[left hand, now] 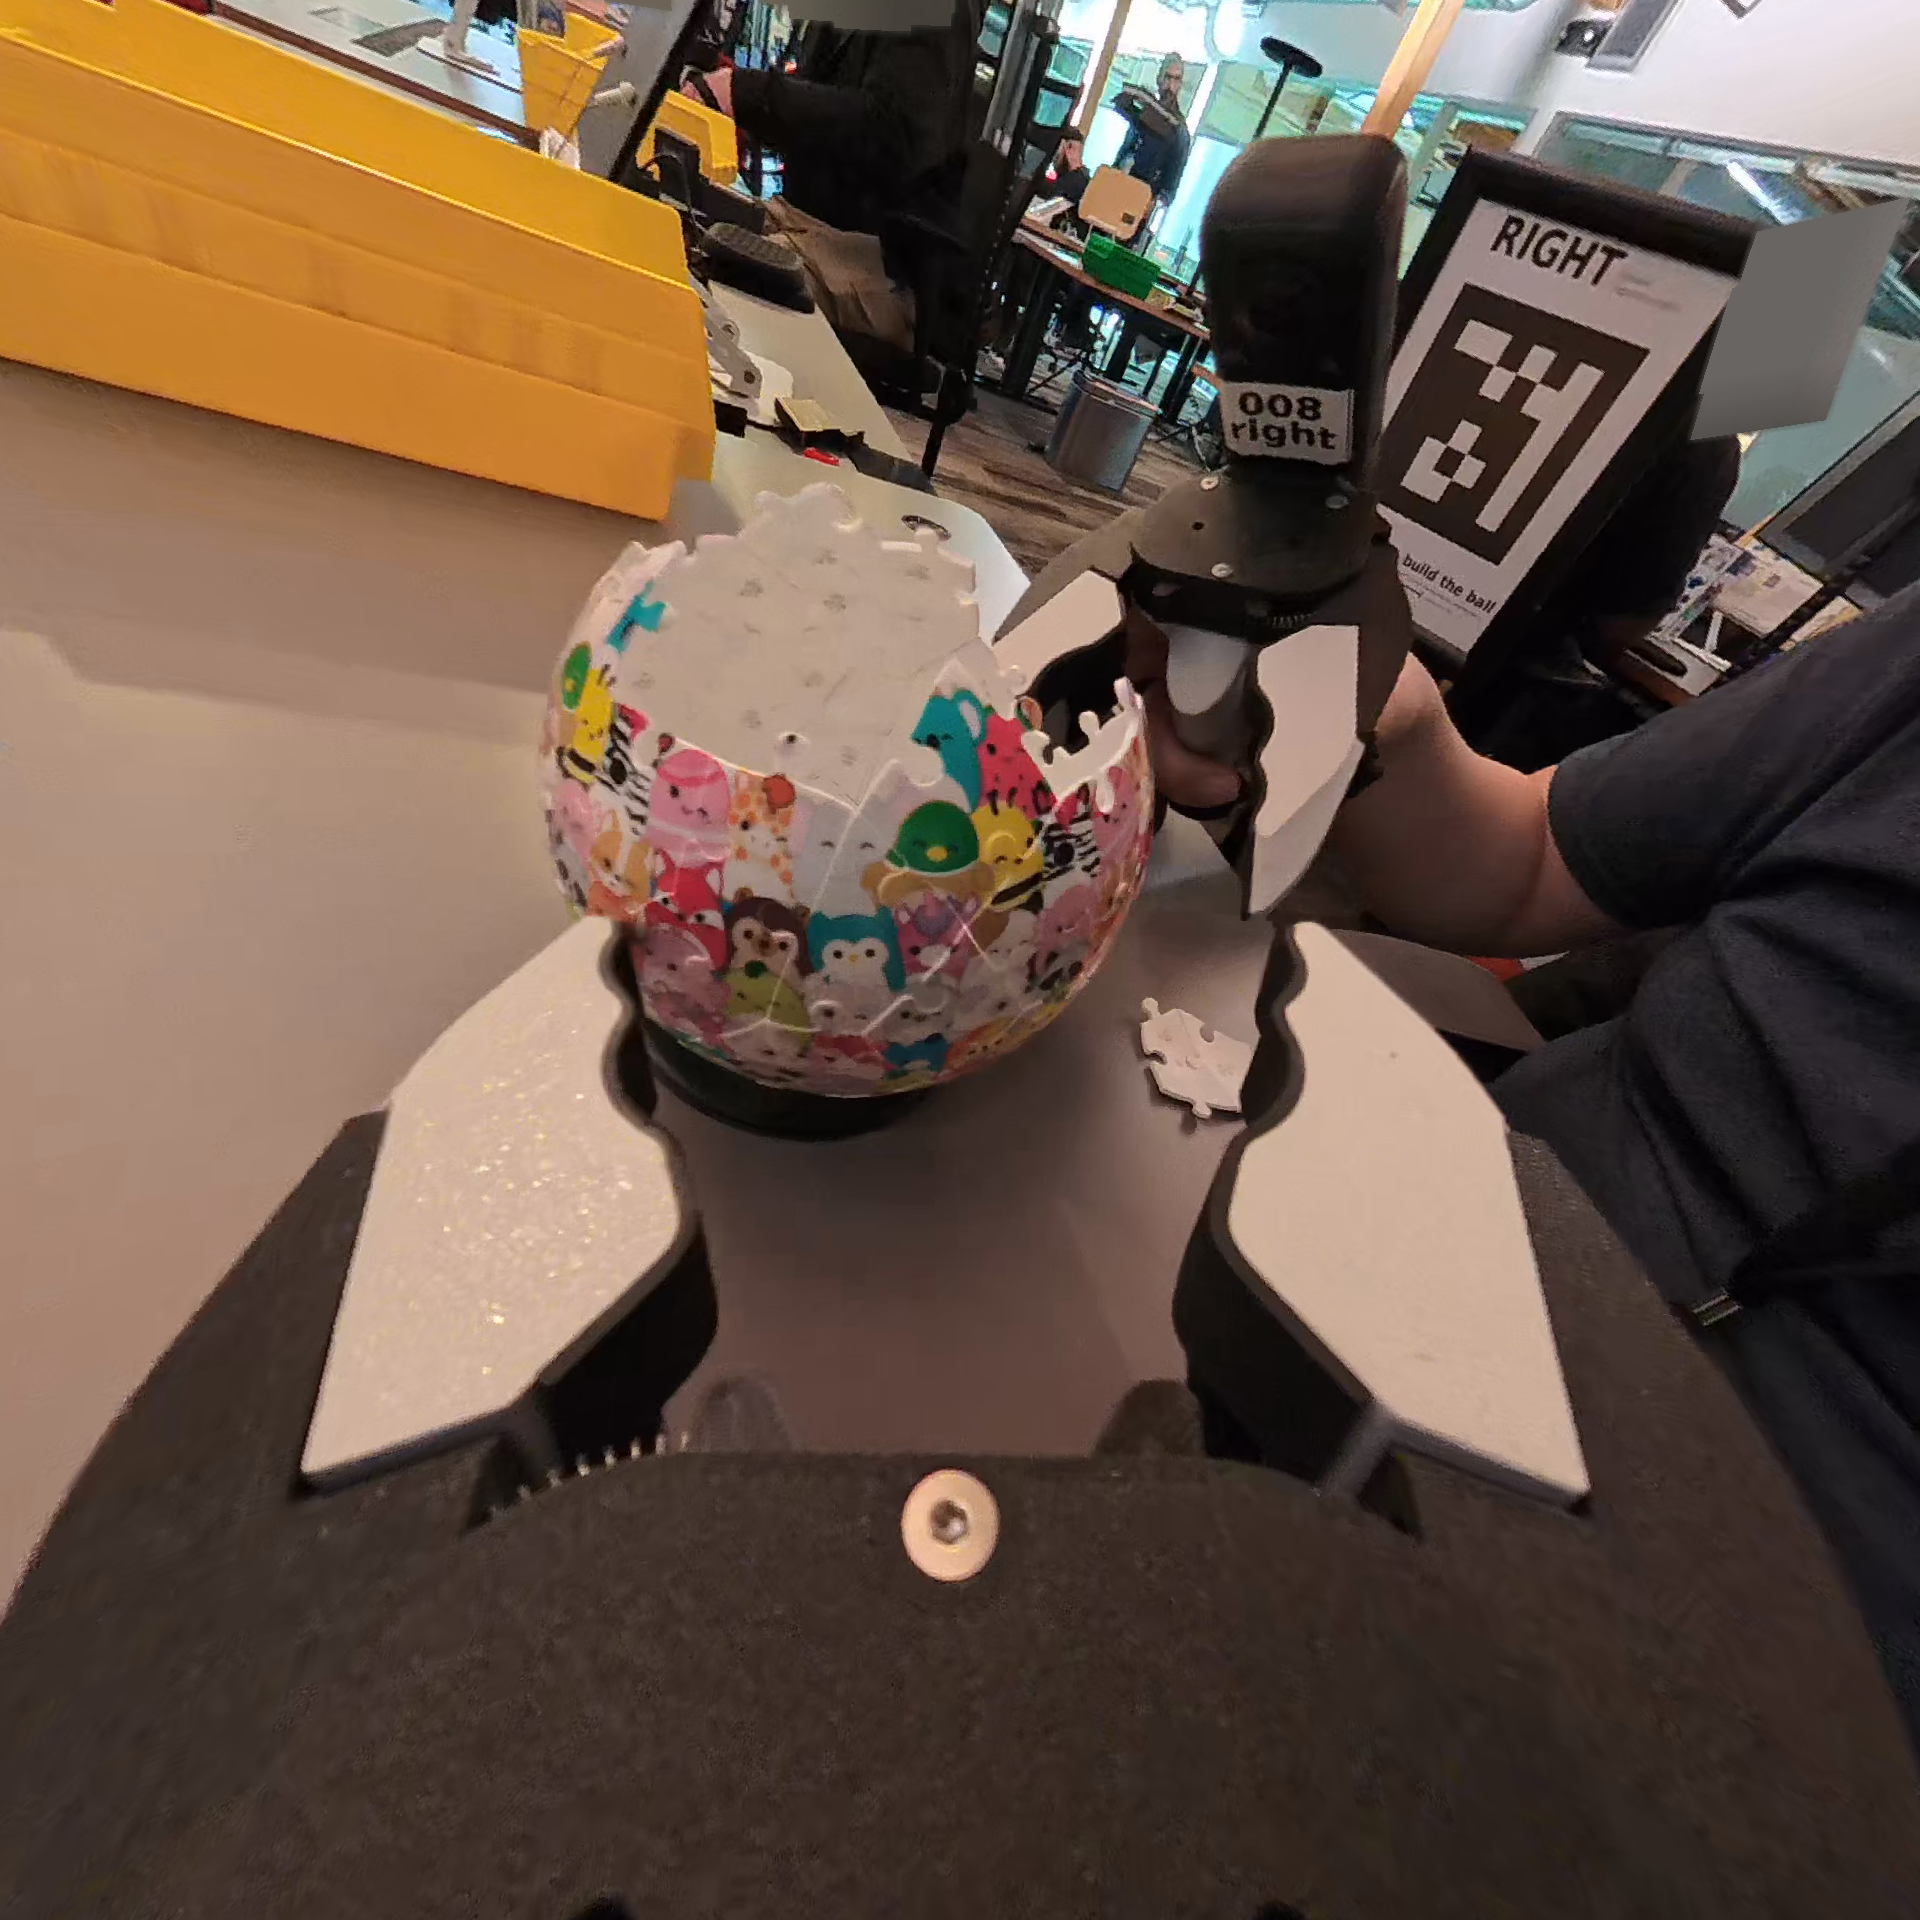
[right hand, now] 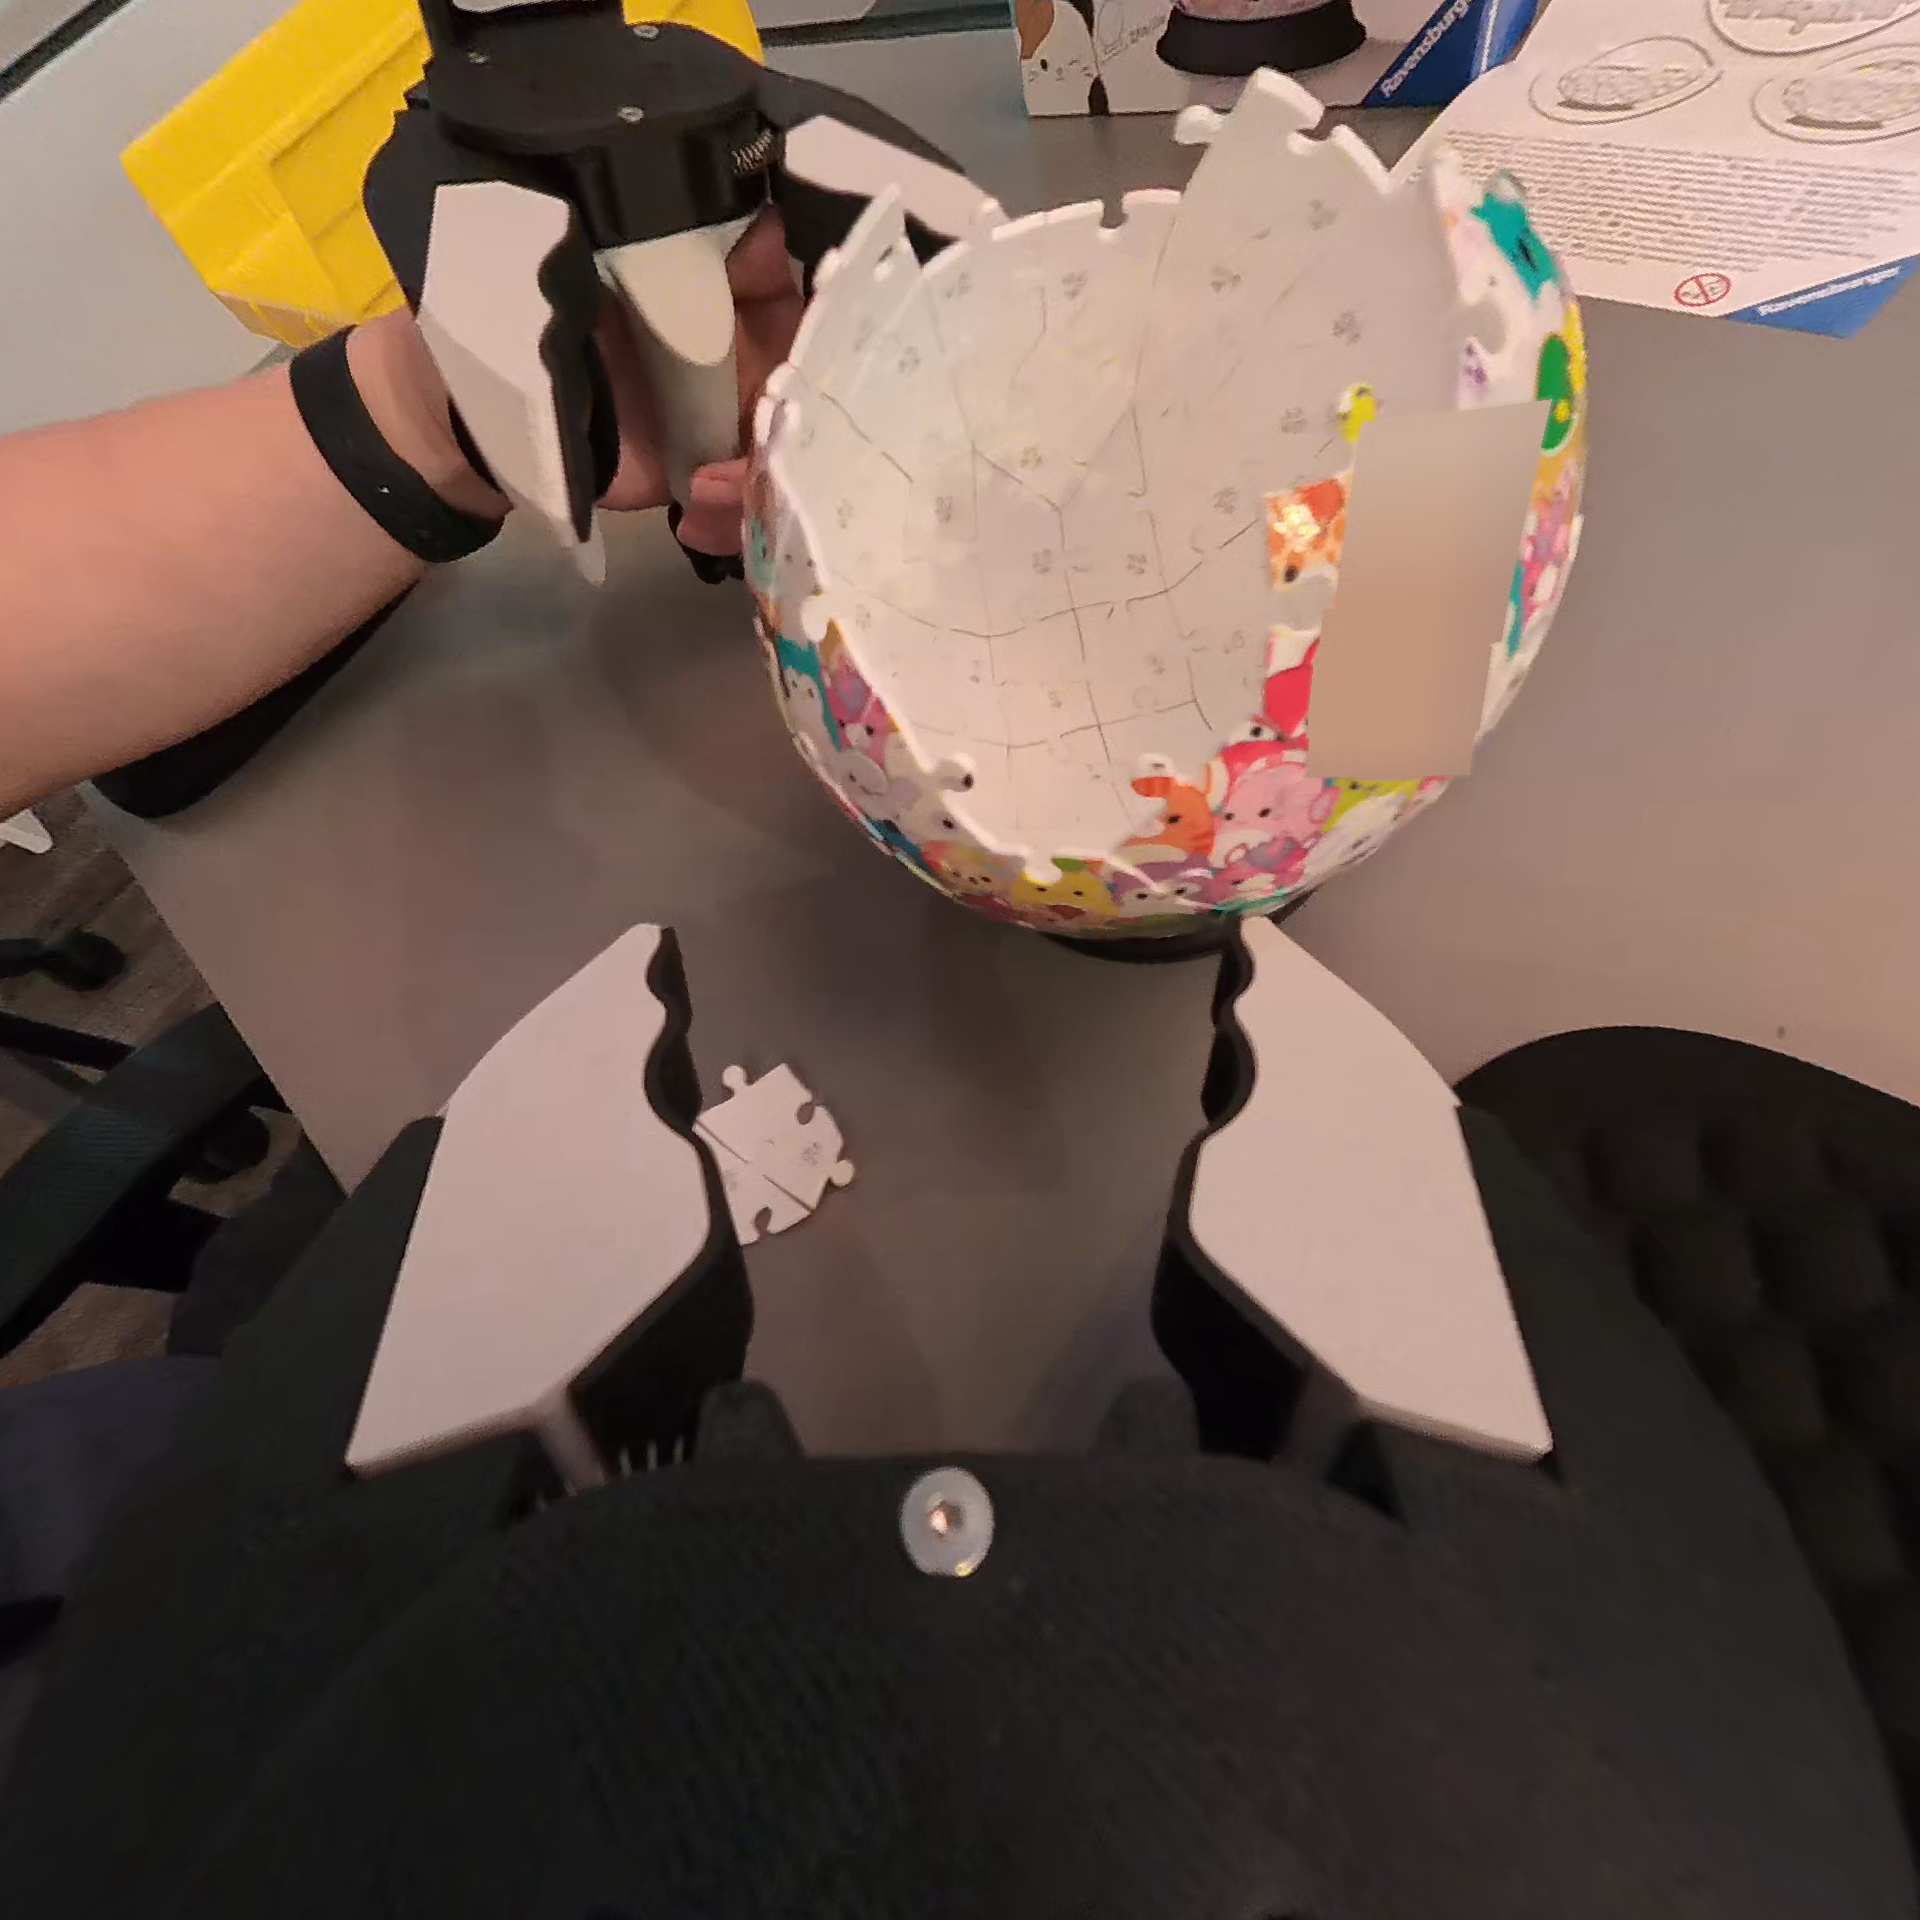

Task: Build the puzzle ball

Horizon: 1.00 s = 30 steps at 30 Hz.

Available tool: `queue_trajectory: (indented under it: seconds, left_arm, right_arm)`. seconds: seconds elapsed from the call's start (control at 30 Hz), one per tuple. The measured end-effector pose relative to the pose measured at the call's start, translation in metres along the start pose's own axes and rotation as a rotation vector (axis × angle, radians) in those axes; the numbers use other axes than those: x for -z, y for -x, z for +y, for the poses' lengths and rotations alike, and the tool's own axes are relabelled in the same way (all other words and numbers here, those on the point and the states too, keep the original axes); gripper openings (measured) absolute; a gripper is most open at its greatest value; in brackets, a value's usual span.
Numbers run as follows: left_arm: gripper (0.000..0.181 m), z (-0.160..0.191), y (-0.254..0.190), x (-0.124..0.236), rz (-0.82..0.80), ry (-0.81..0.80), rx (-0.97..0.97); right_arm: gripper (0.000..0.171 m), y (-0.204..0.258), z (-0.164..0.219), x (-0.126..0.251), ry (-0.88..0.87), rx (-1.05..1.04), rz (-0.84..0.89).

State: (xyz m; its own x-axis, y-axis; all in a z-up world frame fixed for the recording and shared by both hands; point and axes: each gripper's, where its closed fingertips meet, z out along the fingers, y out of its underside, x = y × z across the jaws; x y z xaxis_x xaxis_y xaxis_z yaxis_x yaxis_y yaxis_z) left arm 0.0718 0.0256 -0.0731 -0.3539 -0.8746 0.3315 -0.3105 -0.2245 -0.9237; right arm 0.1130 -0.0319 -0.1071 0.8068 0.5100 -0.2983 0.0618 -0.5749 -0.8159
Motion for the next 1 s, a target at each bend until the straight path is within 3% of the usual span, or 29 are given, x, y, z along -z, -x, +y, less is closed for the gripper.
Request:
queue_trajectory:
  seconds: [0.57, 0.77, 1.0]
  left_arm:
    - [0.109, 0.016, -0.036, 0.01, -0.043, 0.023, -0.011]
    - [0.11, 0.014, -0.011, 0.015, -0.073, -0.016, 0.032]
    - [0.111, 0.007, -0.017, 0.007, -0.034, -0.014, 0.008]
  right_arm:
    - [0.101, -0.027, -0.015, -0.006, 0.018, -0.011, -0.183]
    - [0.099, -0.024, -0.006, 0.007, -0.029, -0.026, -0.06]
    - [0.099, 0.005, -0.009, 0.011, -0.059, -0.014, -0.071]
